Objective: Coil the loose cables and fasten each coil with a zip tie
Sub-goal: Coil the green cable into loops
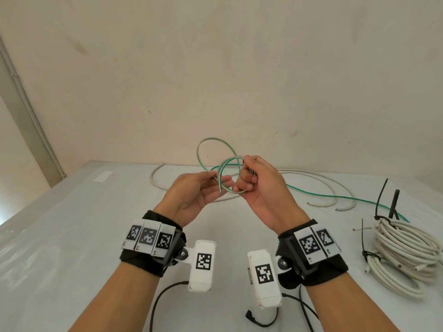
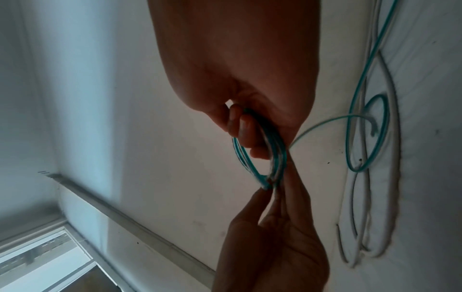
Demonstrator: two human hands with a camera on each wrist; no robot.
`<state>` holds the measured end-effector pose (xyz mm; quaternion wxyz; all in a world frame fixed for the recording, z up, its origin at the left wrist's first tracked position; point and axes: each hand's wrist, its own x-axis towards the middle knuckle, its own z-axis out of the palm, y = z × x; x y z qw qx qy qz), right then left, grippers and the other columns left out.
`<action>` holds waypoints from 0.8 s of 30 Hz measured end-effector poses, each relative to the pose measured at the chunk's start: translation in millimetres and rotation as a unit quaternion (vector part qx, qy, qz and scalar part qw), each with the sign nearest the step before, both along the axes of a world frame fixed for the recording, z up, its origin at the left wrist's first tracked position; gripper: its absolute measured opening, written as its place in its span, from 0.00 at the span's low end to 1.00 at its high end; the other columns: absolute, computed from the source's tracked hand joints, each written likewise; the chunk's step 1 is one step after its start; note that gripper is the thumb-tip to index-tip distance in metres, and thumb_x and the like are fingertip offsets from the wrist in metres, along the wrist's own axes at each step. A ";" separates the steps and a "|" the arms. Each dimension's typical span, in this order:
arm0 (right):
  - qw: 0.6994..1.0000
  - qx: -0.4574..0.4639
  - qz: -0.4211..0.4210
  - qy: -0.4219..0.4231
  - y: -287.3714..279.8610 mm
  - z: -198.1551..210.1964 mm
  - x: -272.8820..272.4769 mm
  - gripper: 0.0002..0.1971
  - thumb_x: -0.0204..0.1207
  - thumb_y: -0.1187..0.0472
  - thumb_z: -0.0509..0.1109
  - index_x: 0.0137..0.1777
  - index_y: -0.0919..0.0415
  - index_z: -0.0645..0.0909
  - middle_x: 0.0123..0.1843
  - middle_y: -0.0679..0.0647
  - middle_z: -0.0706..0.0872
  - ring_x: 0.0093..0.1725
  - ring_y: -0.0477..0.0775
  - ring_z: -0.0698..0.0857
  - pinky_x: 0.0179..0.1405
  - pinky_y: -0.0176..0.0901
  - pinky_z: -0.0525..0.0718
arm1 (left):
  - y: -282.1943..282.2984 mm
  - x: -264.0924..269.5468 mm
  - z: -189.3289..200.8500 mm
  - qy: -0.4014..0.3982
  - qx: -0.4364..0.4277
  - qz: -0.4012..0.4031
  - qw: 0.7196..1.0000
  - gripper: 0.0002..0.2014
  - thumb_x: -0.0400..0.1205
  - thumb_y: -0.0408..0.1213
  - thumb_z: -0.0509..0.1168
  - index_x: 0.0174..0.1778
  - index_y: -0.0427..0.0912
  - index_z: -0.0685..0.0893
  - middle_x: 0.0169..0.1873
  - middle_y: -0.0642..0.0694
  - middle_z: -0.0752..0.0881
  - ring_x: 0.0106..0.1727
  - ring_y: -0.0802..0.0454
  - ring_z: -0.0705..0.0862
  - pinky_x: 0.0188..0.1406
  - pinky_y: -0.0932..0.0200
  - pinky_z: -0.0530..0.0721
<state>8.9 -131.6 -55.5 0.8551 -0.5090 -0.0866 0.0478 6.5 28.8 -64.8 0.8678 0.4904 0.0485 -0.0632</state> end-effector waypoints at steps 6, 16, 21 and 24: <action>0.997 -0.068 -0.021 0.036 -3.8 1.2 0.3 0.12 0.90 0.62 0.64 0.42 0.60 0.74 0.28 0.49 0.64 0.25 0.47 0.63 0.34 0.44 0.82 | -1.0 -0.8 -2.2 -0.033 0.067 -0.009 0.997 0.11 0.88 0.38 0.68 0.50 0.37 0.93 0.40 0.42 0.89 0.40 0.48 0.90 0.54 0.49 0.91; 0.945 -0.313 -0.036 -0.086 -13.6 -7.5 6.5 0.12 0.91 0.57 0.64 0.46 0.58 0.84 0.26 0.39 0.74 0.28 0.46 0.70 0.38 0.43 0.75 | 4.3 -4.8 4.3 -0.033 0.166 -0.098 0.981 0.15 0.89 0.42 0.66 0.60 0.37 0.94 0.40 0.46 0.88 0.44 0.49 0.91 0.63 0.48 0.89; 0.895 -0.422 -0.076 -0.126 -13.3 -11.4 6.1 0.12 0.90 0.51 0.63 0.50 0.55 0.83 0.39 0.47 0.80 0.38 0.49 0.78 0.45 0.54 0.80 | 1.6 -4.8 2.9 -0.045 0.224 -0.129 0.965 0.21 0.91 0.46 0.64 0.63 0.30 0.90 0.39 0.46 0.88 0.47 0.49 0.90 0.59 0.47 0.90; 0.892 -0.436 -0.060 -0.100 -11.4 -11.0 3.0 0.08 0.90 0.49 0.63 0.60 0.52 0.76 0.45 0.47 0.82 0.44 0.49 0.81 0.51 0.51 0.83 | -0.4 -4.6 1.7 -0.071 0.274 -0.122 0.951 0.19 0.91 0.41 0.64 0.64 0.26 0.87 0.37 0.47 0.84 0.46 0.50 0.90 0.54 0.51 0.91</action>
